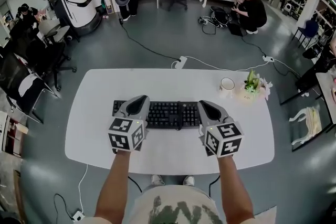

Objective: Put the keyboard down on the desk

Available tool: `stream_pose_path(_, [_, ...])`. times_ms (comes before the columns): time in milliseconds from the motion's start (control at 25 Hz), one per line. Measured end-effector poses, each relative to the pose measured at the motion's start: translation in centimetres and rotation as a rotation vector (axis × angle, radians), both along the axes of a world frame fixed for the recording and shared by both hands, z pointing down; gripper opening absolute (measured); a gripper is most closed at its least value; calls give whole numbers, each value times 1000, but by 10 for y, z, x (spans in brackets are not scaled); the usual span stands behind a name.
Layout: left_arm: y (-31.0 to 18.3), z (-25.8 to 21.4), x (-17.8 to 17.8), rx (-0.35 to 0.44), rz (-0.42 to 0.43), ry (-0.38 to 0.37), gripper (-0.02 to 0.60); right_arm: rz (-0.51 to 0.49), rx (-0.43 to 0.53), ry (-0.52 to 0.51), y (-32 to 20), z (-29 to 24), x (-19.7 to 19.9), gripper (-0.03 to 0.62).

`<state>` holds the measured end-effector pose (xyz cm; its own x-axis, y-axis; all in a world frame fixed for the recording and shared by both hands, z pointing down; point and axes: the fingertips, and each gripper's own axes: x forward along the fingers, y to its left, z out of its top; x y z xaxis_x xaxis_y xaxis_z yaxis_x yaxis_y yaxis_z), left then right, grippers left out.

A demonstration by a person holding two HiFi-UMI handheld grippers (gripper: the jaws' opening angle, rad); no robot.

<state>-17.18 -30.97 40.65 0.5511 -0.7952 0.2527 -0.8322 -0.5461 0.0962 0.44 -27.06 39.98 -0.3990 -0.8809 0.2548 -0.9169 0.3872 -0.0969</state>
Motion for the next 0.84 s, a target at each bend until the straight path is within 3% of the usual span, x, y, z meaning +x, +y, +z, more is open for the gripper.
stream_pose_path(560, [10,1,-4,13,-58,-37,3,-42,9,-19,-5,0,-4,-2])
stream_pose_path(840, [11,-1,-8,8,-79,-21,3,-49,15,-18,-6,-4,-4,-2])
